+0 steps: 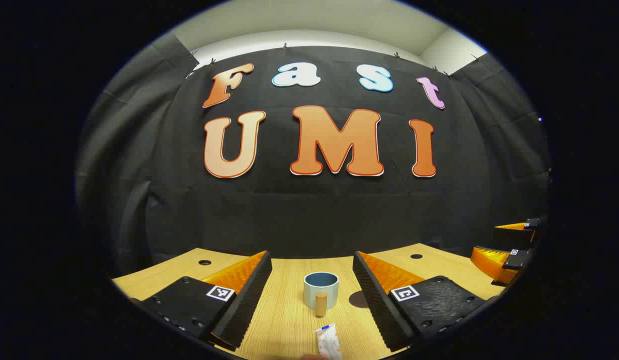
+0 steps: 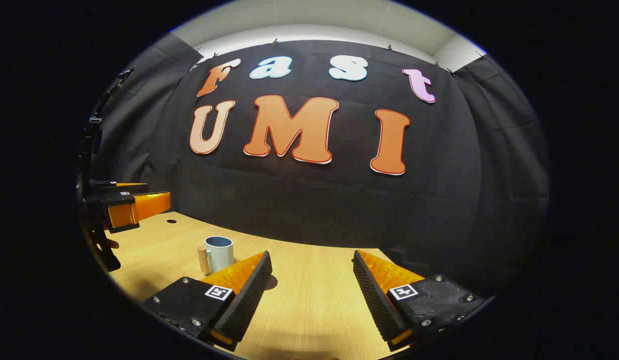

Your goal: Put the toothbrush and toothpaste on the desktop into the cup, then pick up the cup and place it on the coaster on the desktop.

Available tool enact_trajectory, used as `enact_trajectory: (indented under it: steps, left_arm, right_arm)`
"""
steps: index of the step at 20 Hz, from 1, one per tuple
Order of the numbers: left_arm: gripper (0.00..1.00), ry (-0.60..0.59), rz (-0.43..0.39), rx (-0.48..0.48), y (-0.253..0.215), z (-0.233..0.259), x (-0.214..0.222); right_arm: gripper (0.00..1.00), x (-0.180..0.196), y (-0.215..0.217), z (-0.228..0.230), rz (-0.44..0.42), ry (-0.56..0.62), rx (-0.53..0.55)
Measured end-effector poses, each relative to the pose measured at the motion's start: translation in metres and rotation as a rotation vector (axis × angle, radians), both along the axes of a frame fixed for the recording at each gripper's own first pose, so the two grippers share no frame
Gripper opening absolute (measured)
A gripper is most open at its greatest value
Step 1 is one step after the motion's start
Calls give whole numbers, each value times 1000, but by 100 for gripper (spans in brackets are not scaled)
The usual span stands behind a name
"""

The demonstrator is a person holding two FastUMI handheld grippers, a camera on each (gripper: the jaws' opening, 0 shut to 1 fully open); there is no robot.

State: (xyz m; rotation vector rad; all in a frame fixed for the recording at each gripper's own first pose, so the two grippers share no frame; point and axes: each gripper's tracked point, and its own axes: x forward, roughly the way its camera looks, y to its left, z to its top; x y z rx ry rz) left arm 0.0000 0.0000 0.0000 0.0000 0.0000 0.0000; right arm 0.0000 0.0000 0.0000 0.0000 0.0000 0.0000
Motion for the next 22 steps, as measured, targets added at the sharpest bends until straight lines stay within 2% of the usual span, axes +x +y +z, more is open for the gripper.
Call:
enact_trajectory:
  steps: [2,8,10,15,16,17,18,21,22]
  left_arm:
    - [100,-10,-1,3,-2,3,1]
    - [97,-15,-3,7,-2,4,1]
    - [100,-3,-10,3,-4,0,1]
    - [100,15,-17,5,-5,-5,1]
    - [97,16,-16,5,-5,-6,1]
    - [100,20,-17,5,-5,-6,1]
    - [97,24,-18,4,-5,-8,-1]
    - [100,64,-23,2,-7,-20,0]
    - [97,78,-25,-1,-7,-24,0]
  right_arm:
    - [98,2,3,2,6,0,4]
    - [98,3,5,6,10,2,20]
    - [98,4,7,5,12,8,20]
    - [98,4,15,0,27,24,17]
    - [98,5,17,2,33,24,20]
    - [98,4,19,2,39,23,24]
    - [98,4,21,3,43,25,26]
    - [98,6,24,-1,51,39,29]
    - [98,7,27,-2,57,49,32]
